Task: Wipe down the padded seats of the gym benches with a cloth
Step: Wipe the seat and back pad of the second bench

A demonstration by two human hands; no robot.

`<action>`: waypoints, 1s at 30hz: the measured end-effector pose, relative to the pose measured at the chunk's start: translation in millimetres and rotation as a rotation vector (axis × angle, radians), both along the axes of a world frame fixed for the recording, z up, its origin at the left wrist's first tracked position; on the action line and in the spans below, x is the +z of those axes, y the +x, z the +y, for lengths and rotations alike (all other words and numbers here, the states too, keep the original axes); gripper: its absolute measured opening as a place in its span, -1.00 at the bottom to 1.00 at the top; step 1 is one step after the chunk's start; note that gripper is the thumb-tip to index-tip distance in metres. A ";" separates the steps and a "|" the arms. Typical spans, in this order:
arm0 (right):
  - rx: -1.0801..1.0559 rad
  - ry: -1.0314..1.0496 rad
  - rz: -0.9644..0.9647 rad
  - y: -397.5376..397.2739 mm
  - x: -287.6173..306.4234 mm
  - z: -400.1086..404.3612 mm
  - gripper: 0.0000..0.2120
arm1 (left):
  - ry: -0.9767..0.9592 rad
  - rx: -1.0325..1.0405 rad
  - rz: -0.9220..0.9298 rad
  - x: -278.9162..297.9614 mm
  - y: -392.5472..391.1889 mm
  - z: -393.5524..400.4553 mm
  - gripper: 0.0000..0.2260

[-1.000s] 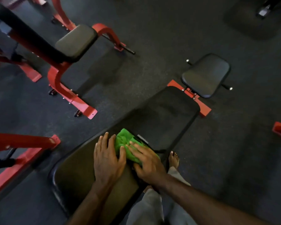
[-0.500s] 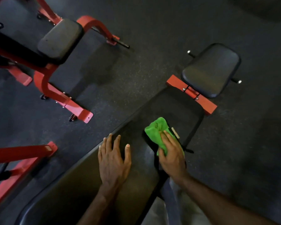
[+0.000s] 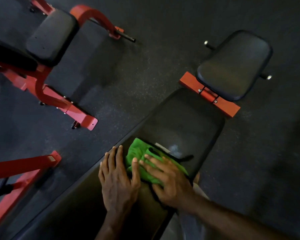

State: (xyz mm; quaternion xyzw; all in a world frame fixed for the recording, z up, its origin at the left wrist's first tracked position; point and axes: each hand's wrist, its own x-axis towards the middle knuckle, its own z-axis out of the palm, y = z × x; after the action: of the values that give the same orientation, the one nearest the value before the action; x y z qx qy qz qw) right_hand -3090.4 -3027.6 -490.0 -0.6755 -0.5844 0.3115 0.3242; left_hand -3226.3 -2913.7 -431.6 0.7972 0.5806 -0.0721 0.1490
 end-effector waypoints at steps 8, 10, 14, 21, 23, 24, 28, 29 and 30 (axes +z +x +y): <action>-0.164 -0.049 0.042 8.3 -10.2 46.7 -0.36 | 0.012 -0.001 0.032 -2.3 0.7 -0.2 -0.33; 0.132 0.064 -0.001 30.5 -14.9 43.7 -0.33 | 0.019 0.002 0.039 -0.6 1.0 -0.8 -0.34; -0.322 -0.080 -0.019 75.1 -45.9 69.4 -0.39 | -0.008 -0.012 0.067 0.4 4.5 -0.8 -0.31; 0.211 0.097 -0.051 52.0 -24.9 69.0 -0.34 | 0.033 0.008 0.036 -0.1 1.5 -3.9 -0.28; -0.030 0.023 -0.051 69.4 -41.9 82.8 -0.38 | 0.033 0.003 0.045 -0.3 2.9 -4.5 -0.26; -0.210 -0.047 -0.016 66.6 -44.1 90.6 -0.39 | 0.031 0.004 0.048 -0.6 2.7 -4.5 -0.25; -0.071 0.026 0.041 11.5 -19.8 90.8 -0.45 | 0.031 0.008 0.041 -0.4 1.7 -3.0 -0.24; 0.091 0.079 0.044 14.0 -17.2 84.9 -0.45 | 0.025 0.011 0.038 -1.0 1.9 -3.2 -0.24; 0.194 0.117 0.037 26.7 -19.8 85.3 -0.45 | 0.022 0.015 0.040 -1.3 1.6 -2.9 -0.24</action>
State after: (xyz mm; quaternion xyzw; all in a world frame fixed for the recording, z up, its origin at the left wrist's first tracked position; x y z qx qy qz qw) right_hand -3063.7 -2942.3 -509.9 -0.5898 -0.6583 0.3190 0.3421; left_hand -3224.7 -2916.6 -432.9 0.7930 0.5899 -0.0802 0.1292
